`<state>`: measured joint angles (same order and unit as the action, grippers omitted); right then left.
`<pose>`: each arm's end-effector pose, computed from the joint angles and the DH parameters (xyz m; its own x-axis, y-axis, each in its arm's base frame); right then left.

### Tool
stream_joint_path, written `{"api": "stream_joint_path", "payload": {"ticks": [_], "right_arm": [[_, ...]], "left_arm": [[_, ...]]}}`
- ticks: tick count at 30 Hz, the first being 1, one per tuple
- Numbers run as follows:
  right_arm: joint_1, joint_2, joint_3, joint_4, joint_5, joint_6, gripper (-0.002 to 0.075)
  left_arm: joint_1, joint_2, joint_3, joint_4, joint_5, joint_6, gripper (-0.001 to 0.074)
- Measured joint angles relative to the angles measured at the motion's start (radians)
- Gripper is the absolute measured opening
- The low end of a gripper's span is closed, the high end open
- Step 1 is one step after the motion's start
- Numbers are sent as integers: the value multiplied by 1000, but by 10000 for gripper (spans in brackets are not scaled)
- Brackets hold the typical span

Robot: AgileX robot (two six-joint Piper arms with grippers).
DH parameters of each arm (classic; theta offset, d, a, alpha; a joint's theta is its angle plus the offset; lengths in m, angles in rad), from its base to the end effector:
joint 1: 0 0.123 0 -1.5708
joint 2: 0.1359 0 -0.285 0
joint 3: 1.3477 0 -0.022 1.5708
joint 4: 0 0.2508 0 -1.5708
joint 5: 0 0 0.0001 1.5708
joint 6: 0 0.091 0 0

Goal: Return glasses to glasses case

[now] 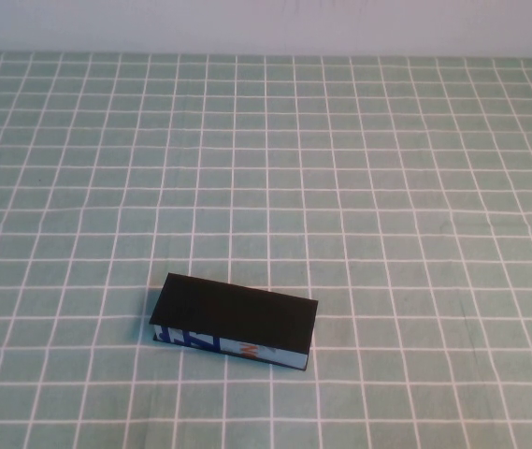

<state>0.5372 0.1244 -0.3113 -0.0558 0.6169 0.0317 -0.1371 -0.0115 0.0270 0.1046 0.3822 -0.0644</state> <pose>0.0408 0.0209 0.2548 -0.2814 -0.1837 -0.9418 -0.4893 0.8718 -0.0239 0.0524 -0.0036 0.1706 -0.2975 0.0740 -0.9519 0.1096 0.9930 0.0430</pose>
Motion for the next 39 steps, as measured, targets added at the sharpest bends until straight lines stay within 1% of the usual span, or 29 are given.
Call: {"api": "stream_joint_path", "payload": {"ticks": [24, 28, 32, 39], "right_arm": [[-7, -7, 0, 2, 0, 0, -11], [-63, -40, 0, -1, 1, 0, -11], [-158, -97, 20, -24, -14, 0, -11], [-311, -135, 180, -45, -143, 0, -11]], "left_arm": [[0, 0, 0, 0, 4, 0, 1], [0, 0, 0, 0, 4, 0, 1], [0, 0, 0, 0, 4, 0, 1], [0, 0, 0, 0, 6, 0, 1]]}}
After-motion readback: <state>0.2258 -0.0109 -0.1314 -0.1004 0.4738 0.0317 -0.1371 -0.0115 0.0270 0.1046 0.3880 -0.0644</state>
